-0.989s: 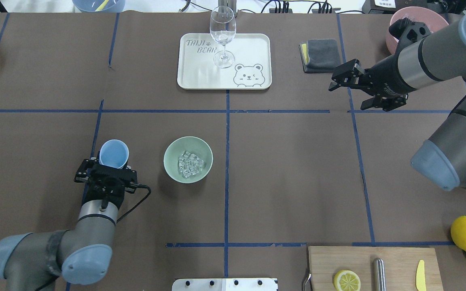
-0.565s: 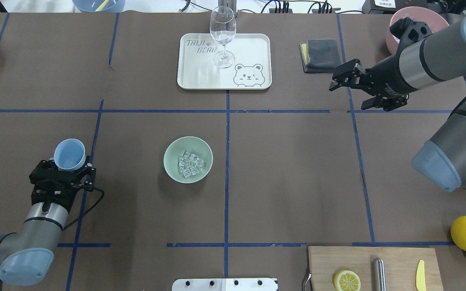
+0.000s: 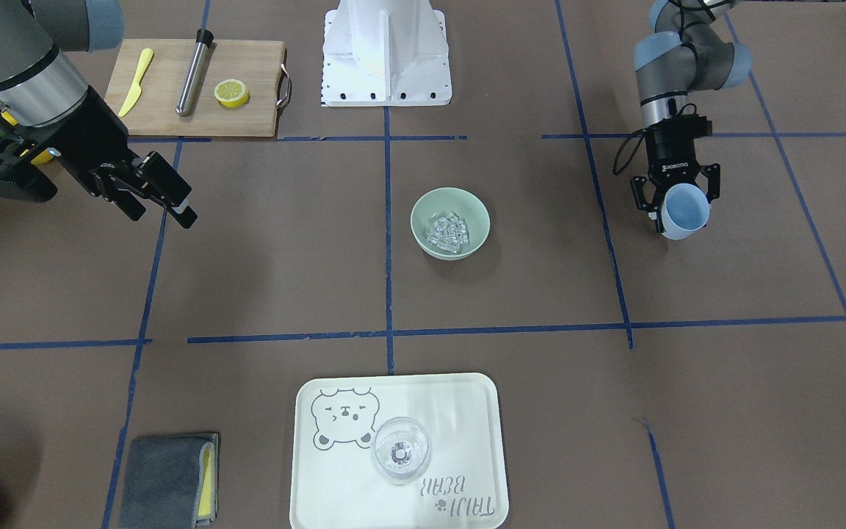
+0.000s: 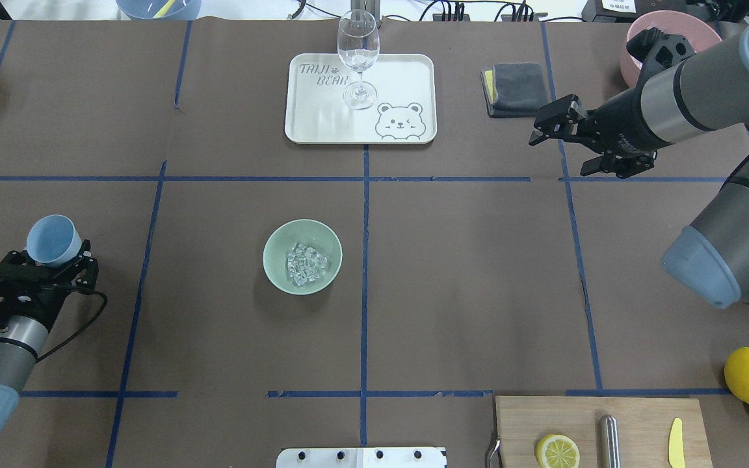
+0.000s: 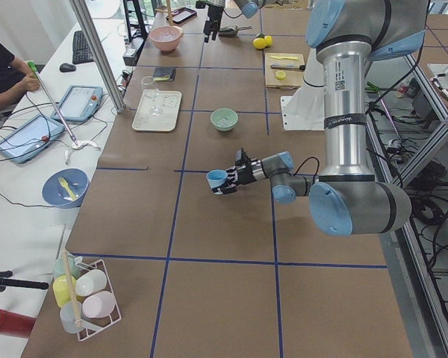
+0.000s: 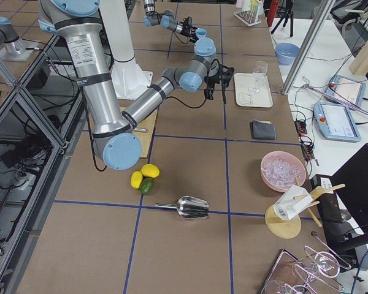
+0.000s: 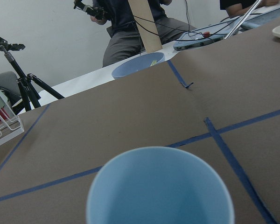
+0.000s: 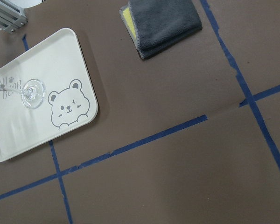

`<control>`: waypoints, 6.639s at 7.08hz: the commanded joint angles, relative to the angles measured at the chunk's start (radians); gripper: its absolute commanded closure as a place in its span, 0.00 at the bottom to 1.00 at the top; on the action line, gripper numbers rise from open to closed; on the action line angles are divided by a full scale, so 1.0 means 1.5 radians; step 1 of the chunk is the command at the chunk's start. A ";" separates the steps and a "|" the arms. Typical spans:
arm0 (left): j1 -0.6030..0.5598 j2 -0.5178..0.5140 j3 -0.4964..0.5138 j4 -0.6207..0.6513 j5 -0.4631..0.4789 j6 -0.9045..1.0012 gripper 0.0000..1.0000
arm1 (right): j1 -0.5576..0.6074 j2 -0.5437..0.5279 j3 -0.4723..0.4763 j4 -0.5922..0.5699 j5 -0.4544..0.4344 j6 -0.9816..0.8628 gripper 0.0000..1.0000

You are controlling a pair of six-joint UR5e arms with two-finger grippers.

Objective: Pour ice into bowl

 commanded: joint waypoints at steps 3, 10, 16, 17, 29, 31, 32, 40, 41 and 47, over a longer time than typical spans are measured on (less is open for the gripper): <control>-0.031 0.013 0.102 -0.179 -0.047 -0.001 1.00 | 0.000 -0.002 0.003 0.000 -0.005 0.000 0.00; -0.035 -0.010 0.113 -0.181 -0.018 -0.056 1.00 | 0.000 0.004 0.002 0.000 -0.005 0.000 0.00; -0.036 -0.015 0.154 -0.196 -0.004 -0.077 0.88 | -0.001 0.008 0.003 0.000 -0.005 0.000 0.00; -0.036 -0.014 0.155 -0.197 -0.004 -0.075 0.80 | -0.001 0.009 0.004 0.000 -0.005 0.000 0.00; -0.036 0.002 0.146 -0.206 0.003 -0.076 0.00 | -0.001 0.014 0.003 -0.001 0.002 0.001 0.00; -0.034 0.003 0.145 -0.209 0.003 -0.077 0.00 | 0.000 0.014 0.003 -0.001 0.003 0.000 0.00; -0.029 0.003 0.142 -0.209 0.003 -0.077 0.00 | 0.001 0.014 0.004 -0.001 0.003 0.000 0.00; 0.003 0.018 0.134 -0.217 0.028 -0.079 0.00 | 0.003 0.020 0.024 -0.039 0.004 0.001 0.00; 0.014 0.022 0.134 -0.222 0.029 -0.079 0.00 | 0.003 0.020 0.025 -0.039 0.004 0.001 0.00; 0.059 0.085 0.127 -0.263 -0.011 -0.079 0.00 | 0.003 0.019 0.025 -0.039 0.004 0.001 0.00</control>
